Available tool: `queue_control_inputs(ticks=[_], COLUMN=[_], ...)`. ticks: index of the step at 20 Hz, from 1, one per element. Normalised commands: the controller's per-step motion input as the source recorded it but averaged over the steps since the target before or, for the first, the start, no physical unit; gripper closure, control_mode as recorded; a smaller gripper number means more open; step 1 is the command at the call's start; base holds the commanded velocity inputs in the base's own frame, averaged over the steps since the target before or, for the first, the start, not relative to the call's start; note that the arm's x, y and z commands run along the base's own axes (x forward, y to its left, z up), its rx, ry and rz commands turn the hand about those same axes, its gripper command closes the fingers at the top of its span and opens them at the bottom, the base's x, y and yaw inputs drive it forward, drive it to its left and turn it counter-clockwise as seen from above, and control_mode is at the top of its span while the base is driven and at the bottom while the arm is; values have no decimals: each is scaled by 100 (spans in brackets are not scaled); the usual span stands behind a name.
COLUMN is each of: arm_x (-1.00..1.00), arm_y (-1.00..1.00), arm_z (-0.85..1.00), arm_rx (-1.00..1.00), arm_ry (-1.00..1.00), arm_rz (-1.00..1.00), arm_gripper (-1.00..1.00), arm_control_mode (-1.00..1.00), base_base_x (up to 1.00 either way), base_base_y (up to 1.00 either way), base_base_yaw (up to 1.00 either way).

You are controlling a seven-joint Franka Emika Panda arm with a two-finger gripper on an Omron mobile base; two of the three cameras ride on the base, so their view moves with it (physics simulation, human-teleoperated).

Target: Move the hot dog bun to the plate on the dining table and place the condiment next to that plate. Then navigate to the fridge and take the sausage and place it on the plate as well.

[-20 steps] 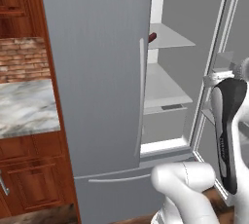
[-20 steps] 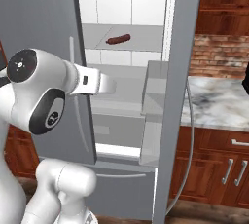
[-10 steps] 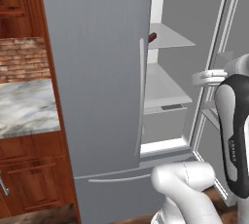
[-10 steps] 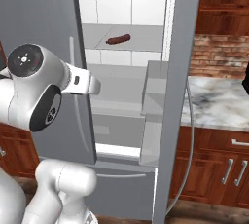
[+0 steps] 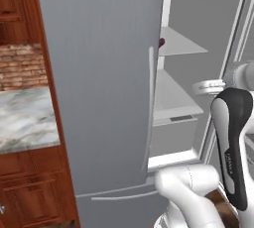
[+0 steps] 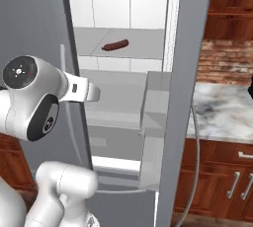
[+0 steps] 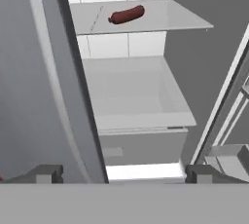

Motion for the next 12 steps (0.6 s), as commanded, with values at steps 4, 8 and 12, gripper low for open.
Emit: queue_control_inputs(ticks=[4,8,12], arm_x=[0,0,2], arm_y=[0,0,-29], arm_z=[0,0,14], arm_rx=[0,0,0], arm_ry=[0,0,-5], arm_rz=[0,0,2], arm_gripper=[-100,-100,-100], arm_control_mode=[100,100,-100], base_base_x=[74,45,1], base_base_y=[-23,-46,-26], base_base_yaw=[-2,-1,0])
